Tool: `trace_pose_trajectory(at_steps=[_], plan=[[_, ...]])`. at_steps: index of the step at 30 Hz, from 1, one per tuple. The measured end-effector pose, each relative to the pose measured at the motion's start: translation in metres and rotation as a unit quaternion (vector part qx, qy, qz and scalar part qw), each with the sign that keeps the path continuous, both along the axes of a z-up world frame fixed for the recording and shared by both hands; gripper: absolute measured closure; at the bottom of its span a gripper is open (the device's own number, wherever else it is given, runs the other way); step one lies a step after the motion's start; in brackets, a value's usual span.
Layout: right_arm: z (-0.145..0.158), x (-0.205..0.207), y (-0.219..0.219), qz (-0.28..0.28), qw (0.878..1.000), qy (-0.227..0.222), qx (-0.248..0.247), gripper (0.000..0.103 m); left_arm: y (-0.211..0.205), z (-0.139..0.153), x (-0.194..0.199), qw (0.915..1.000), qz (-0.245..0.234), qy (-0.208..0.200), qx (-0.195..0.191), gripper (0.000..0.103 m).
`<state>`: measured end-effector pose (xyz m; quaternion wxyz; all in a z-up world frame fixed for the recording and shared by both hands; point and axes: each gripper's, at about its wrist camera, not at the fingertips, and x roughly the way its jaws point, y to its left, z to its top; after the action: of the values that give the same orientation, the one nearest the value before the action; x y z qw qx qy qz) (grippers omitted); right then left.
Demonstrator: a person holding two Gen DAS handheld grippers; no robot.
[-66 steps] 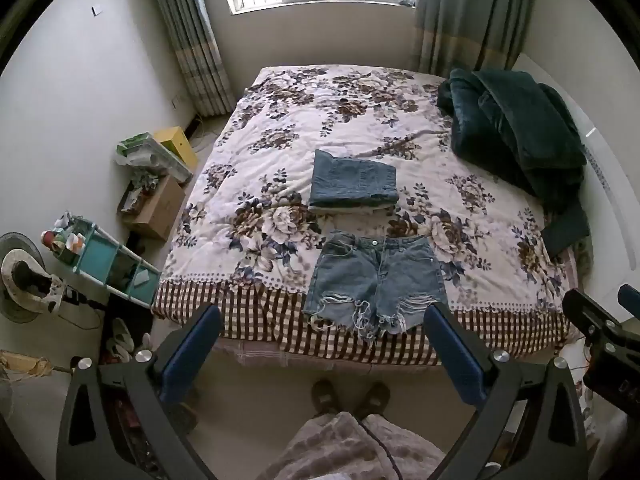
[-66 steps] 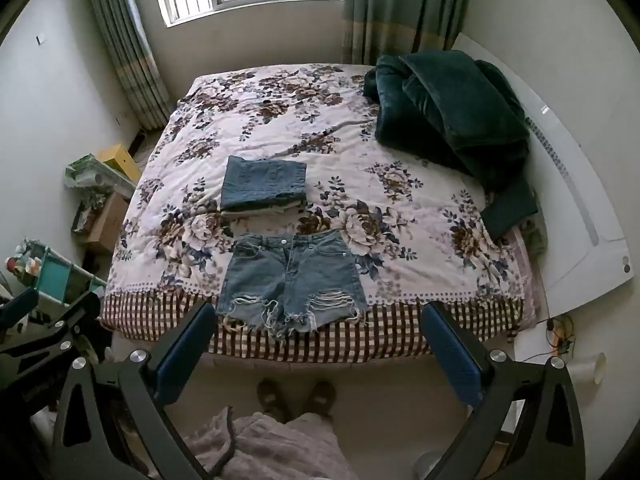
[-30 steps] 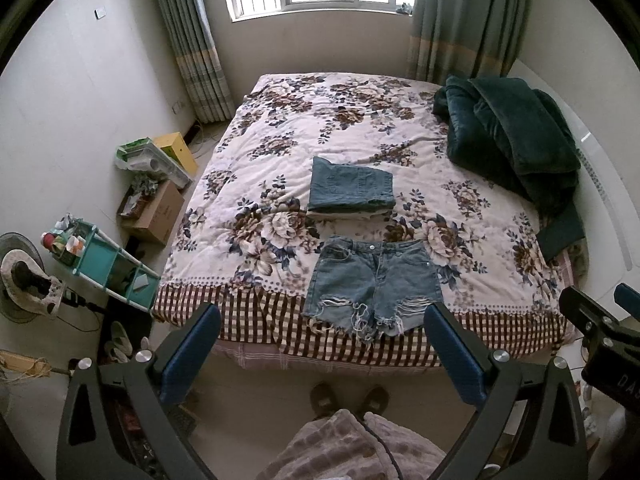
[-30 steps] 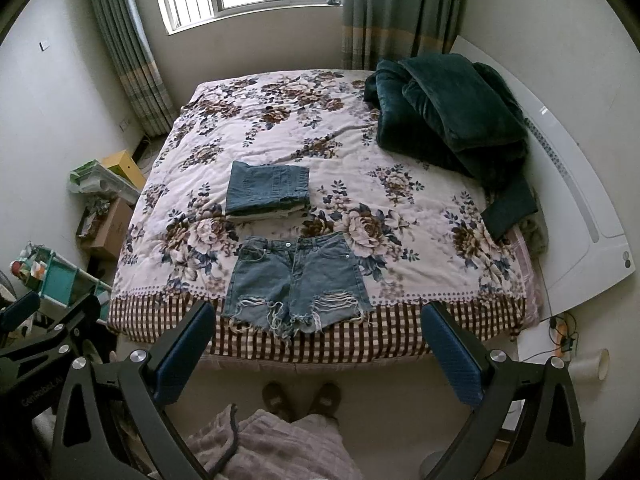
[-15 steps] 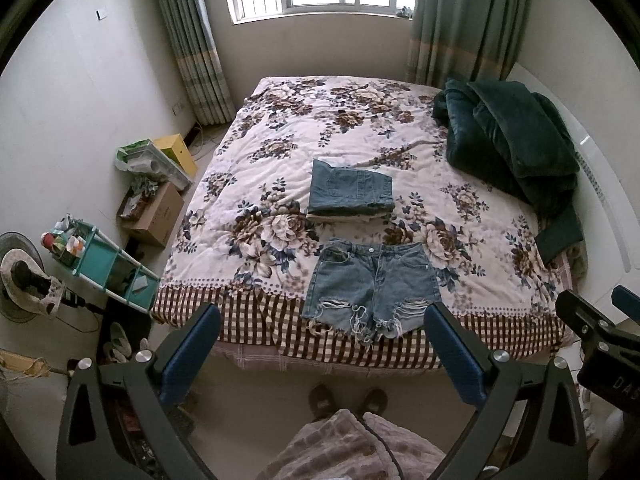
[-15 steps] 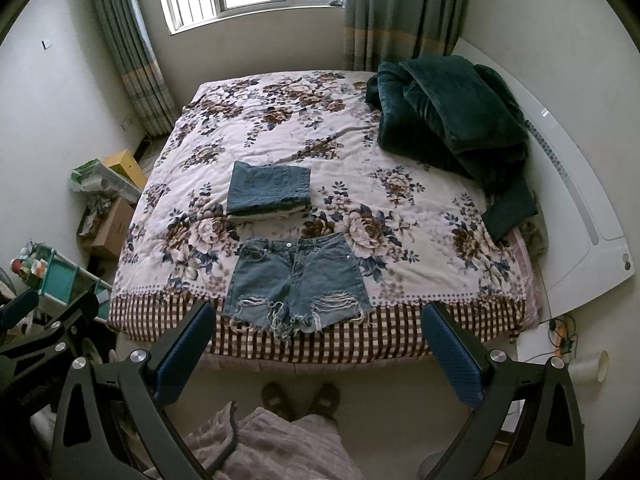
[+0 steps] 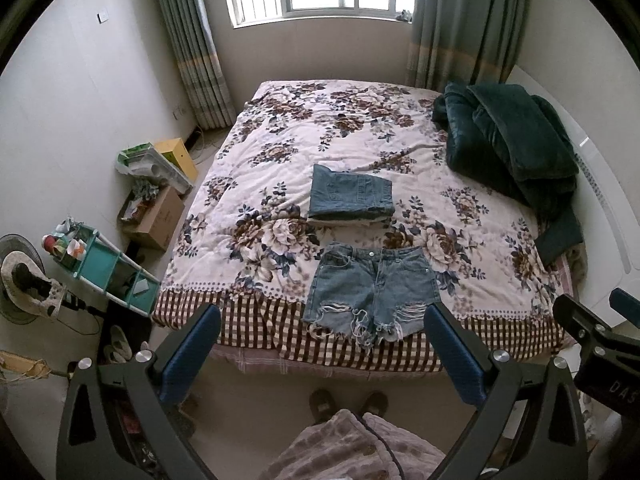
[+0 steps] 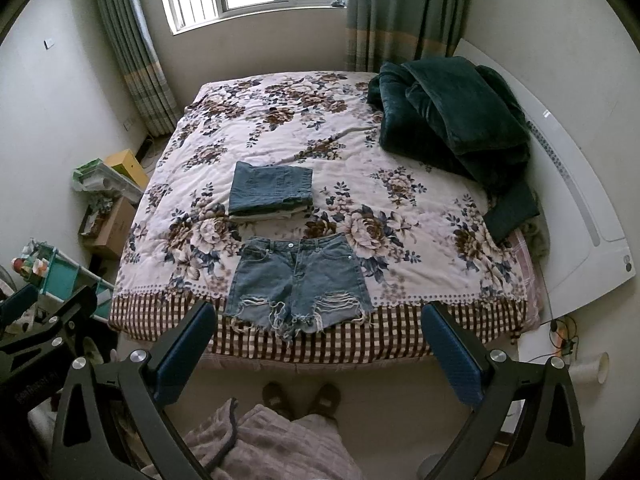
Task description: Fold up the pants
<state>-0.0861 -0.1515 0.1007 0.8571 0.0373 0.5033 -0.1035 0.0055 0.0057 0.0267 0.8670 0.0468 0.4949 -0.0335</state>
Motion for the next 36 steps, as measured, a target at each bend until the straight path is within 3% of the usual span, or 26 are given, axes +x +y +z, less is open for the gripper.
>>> trace_pose_trajectory(at_steps=[8,26,30,36], plan=[[0.0,-0.001,0.0,-0.001,1.0,0.0,0.0,0.0,-0.024,0.013,0.012,1.0,-0.003,0.002,-0.003,0.0],[0.002,-0.002,0.004,0.001,1.0,0.003,0.001,0.0,-0.027,0.009,0.008,1.0,-0.003,0.001,-0.006,0.0],[-0.01,0.0,0.005,-0.003,1.0,0.006,0.004,0.0,-0.028,0.01,0.009,1.0,-0.001,-0.005,-0.003,0.0],[-0.046,0.022,0.006,-0.018,1.0,0.002,-0.021,0.0,-0.037,-0.038,0.033,0.9998,0.002,-0.004,0.02,0.0]])
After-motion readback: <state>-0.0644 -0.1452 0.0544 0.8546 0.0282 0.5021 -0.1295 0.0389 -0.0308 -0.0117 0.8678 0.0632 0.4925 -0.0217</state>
